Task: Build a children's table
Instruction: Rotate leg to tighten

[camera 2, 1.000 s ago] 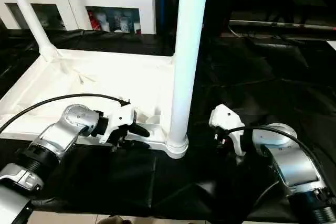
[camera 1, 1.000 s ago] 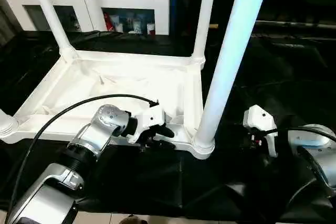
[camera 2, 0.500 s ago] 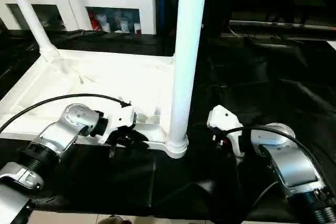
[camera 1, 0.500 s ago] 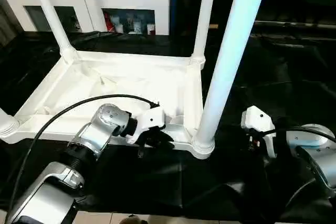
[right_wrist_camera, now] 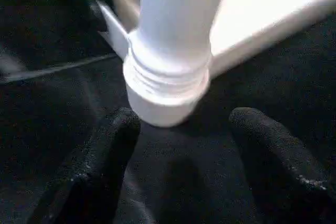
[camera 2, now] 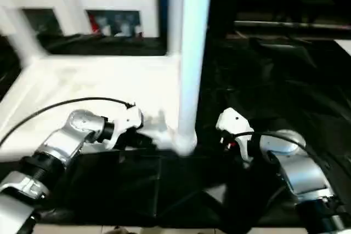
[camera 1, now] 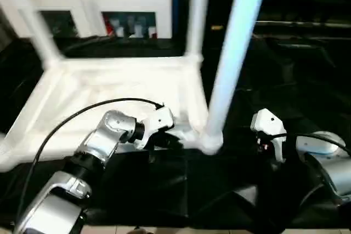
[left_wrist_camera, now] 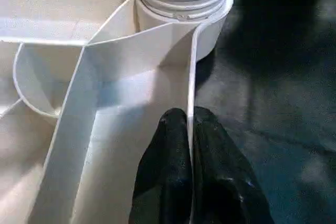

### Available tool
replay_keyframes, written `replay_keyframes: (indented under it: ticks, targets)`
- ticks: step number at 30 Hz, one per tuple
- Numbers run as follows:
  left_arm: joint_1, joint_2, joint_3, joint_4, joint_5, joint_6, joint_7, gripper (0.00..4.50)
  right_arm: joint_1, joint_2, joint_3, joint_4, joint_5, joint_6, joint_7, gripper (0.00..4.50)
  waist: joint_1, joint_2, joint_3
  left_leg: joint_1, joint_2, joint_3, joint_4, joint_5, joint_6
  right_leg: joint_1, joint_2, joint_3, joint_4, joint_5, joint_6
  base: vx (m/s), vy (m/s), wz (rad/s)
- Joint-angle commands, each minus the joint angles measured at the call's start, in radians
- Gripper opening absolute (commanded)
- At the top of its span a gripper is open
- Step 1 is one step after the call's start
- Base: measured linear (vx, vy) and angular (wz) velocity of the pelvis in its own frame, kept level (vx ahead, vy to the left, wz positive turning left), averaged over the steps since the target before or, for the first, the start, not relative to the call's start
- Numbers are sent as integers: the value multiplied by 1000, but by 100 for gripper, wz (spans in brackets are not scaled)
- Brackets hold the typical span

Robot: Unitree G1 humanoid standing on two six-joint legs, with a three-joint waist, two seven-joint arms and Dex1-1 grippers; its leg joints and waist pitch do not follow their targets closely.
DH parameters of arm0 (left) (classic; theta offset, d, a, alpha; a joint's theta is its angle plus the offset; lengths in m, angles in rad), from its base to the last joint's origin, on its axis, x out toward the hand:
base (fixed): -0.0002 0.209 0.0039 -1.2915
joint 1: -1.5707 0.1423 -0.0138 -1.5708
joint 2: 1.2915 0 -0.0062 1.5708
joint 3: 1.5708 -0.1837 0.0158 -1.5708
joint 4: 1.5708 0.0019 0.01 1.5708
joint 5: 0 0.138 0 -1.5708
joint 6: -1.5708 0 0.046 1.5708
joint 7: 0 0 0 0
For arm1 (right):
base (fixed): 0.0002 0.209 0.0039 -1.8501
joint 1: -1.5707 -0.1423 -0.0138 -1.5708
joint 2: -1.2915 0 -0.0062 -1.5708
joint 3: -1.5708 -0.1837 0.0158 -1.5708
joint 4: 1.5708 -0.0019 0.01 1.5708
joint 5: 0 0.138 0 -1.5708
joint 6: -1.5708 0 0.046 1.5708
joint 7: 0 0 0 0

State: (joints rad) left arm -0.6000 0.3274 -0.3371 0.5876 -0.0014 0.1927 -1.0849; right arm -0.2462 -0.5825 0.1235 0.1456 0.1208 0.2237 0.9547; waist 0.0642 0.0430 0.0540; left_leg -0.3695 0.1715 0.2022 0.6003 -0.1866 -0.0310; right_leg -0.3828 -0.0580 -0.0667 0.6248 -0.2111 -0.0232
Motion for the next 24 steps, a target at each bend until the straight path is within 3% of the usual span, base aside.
replay_keyframes:
  ticks: [1, 3, 4, 6, 8, 9, 14, 16, 20, 24]
  targets:
    - [50, -27, 38, 10, -20, 65, 92, 5, -40, 42, -23, 59, -35, -40, -102, 320, 7, -37, -57, -1, 51, -39, -56, -135, 70, 45, -100, 49, -104, -339, -158, 0, 0, 0]
    - [57, -33, 36, -2, -19, 57, 96, 5, -51, 60, -22, 79, -40, -43, -130, 320, 0, -34, -55, -3, 49, -39, -57, -140, 72, 44, -95, 47, -108, -368, -143, 0, 0, 0]
    - [60, -36, 36, -7, -20, 52, 95, 5, -57, 70, -21, 88, -40, -38, -142, 320, 0, -36, -55, 4, 50, -37, -56, -152, 78, 38, -93, 49, -111, -375, -138, 0, 0, 0]
    - [67, -39, 25, -39, -15, 32, 85, 5, -78, 112, -19, 115, -27, -54, -162, 320, 2, -34, -56, 5, 50, -37, -57, -153, 82, 37, -94, 51, -112, -387, -133, 0, 0, 0]
    - [68, -40, 18, -58, -16, 21, 69, 2, -89, 146, -22, 123, 3, -55, -151, 337, -1, -32, -59, -2, 53, -41, -59, -147, 83, 42, -97, 50, -105, -366, -136, 0, 0, 0]
    - [64, -46, 20, -65, -14, 24, 77, 0, -101, 174, -20, 136, 19, -61, -142, 346, 0, -31, -60, 6, 57, -39, -59, -151, 87, 35, -95, 52, -104, -336, -143, 0, 0, 0]
    - [57, -39, 7, -56, 5, 17, 79, 0, -119, 202, -3, 154, 47, -65, -94, 391, 2, -31, -61, 4, 57, -37, -59, -137, 94, 37, -96, 53, -99, -286, -161, 0, 0, 0]
    - [56, -35, 2, -53, 13, 8, 82, 0, -137, 205, 23, 167, 23, -76, -88, 399, 4, -29, -60, 4, 59, -38, -61, -138, 93, 36, -98, 53, -98, -287, -162, 0, 0, 0]
    - [55, -32, 0, -53, 19, 4, 76, 0, -184, 230, 29, 250, -19, -116, -120, 399, 5, -31, -61, 7, 58, -36, -61, -146, 75, 34, -98, 54, -100, -305, -164, 0, 0, 0]
    - [52, -33, 2, -47, 24, 1, 77, 0, -209, 239, 35, 290, -27, -127, -124, 399, 5, -33, -60, 6, 58, -36, -62, -145, 77, 36, -99, 55, -98, -292, -166, 0, 0, 0]
